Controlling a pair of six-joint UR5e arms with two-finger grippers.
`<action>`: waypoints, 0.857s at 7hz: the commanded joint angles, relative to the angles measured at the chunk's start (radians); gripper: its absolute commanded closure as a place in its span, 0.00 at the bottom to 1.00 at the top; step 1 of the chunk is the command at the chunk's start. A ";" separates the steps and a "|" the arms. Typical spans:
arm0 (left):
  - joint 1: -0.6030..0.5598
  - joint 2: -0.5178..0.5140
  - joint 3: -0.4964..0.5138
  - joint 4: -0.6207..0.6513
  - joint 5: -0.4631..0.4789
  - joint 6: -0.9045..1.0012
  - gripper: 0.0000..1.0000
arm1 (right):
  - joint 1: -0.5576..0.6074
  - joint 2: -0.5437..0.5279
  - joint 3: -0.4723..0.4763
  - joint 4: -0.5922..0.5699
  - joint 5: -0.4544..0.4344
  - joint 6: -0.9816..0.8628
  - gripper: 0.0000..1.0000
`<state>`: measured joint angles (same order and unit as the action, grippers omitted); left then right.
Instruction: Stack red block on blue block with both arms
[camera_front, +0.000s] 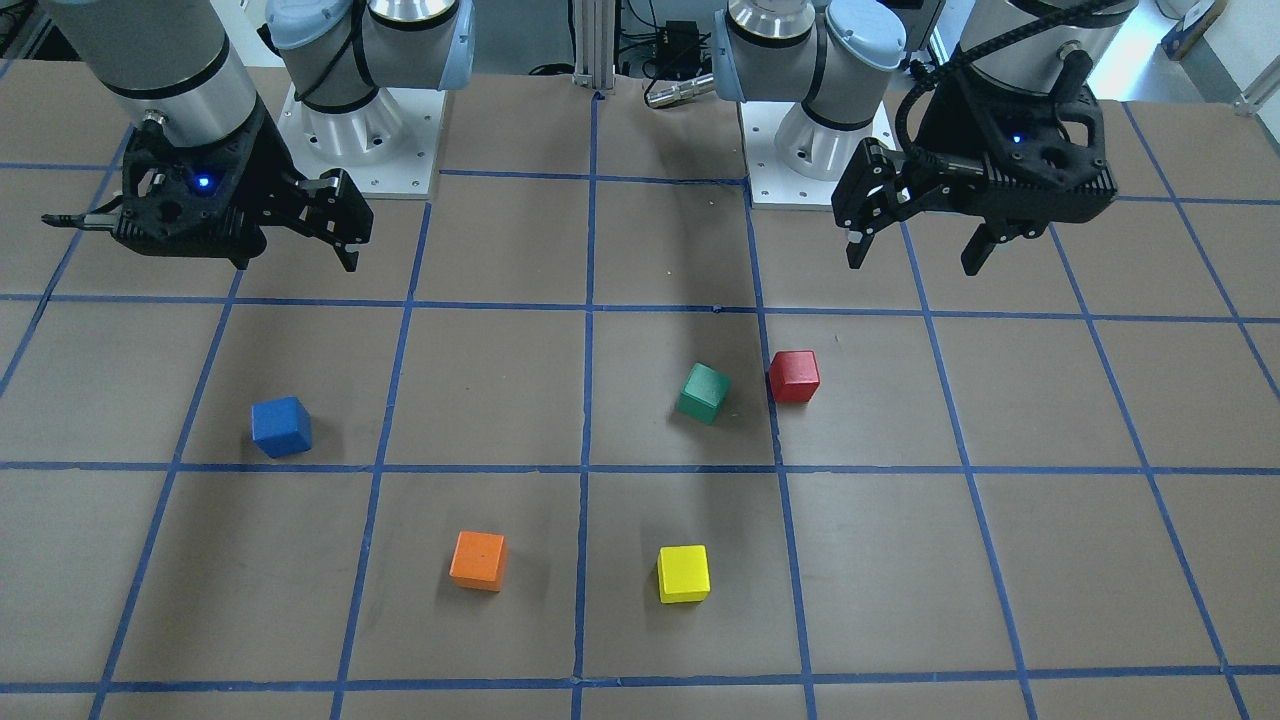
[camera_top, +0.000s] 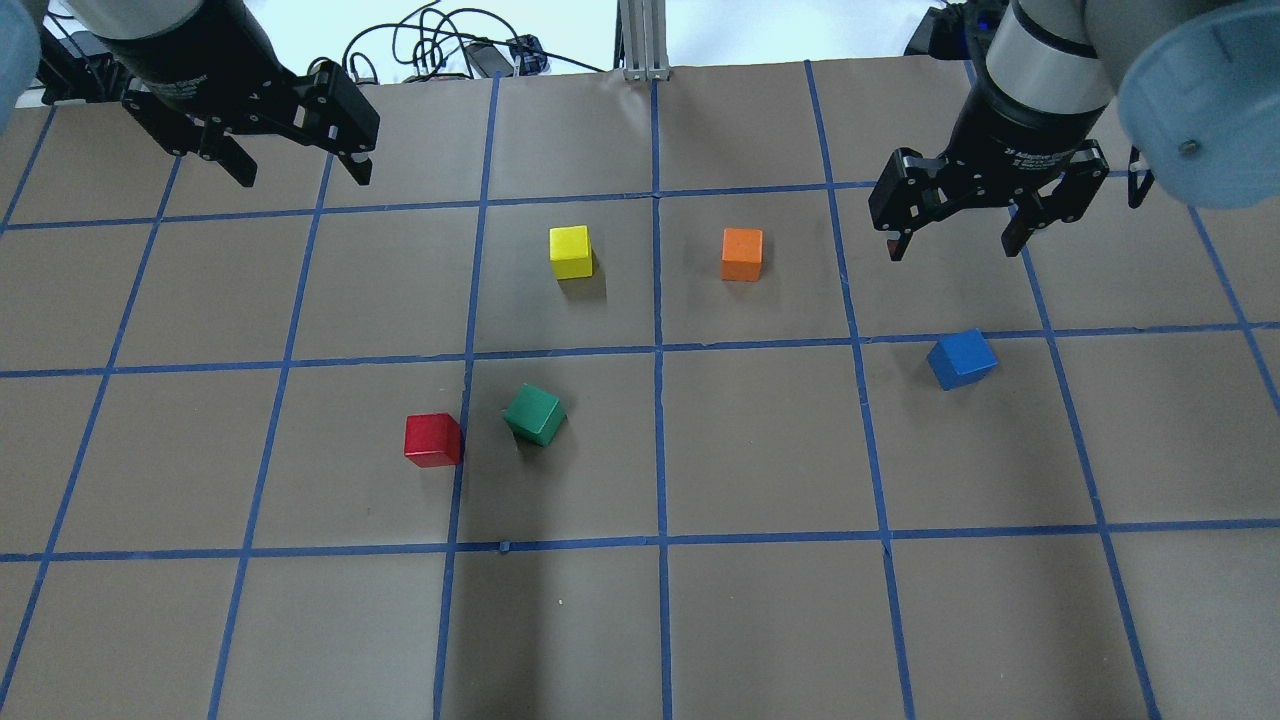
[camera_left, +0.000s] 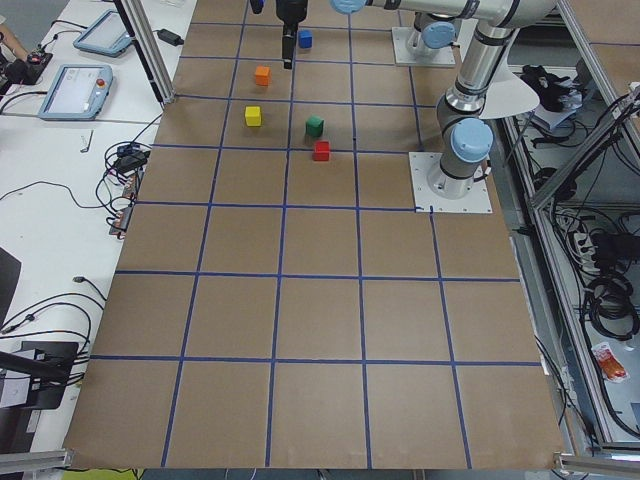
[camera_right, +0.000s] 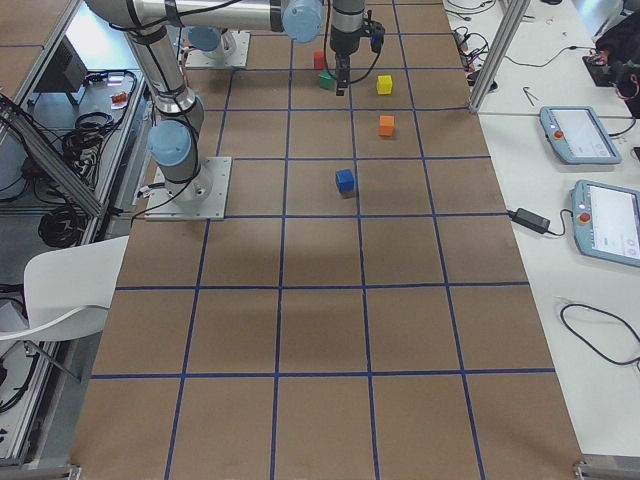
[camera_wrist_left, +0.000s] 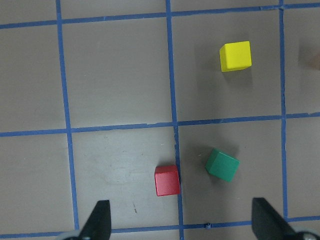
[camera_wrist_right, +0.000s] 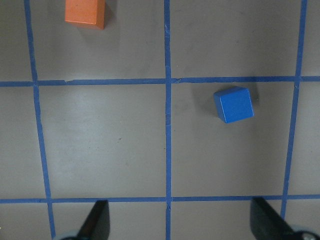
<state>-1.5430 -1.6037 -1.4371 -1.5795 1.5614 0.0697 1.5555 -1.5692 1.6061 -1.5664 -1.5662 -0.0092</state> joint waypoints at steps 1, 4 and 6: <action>0.000 -0.009 0.007 0.001 0.008 -0.014 0.00 | 0.000 0.000 0.000 0.000 0.000 0.000 0.00; 0.000 -0.009 0.007 -0.027 0.006 -0.013 0.00 | 0.001 0.000 -0.002 -0.006 -0.002 0.000 0.00; -0.003 -0.025 0.017 -0.056 0.002 -0.013 0.00 | 0.001 0.000 -0.002 -0.006 -0.002 0.000 0.00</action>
<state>-1.5453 -1.6176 -1.4270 -1.6276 1.5676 0.0566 1.5568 -1.5692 1.6046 -1.5721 -1.5677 -0.0092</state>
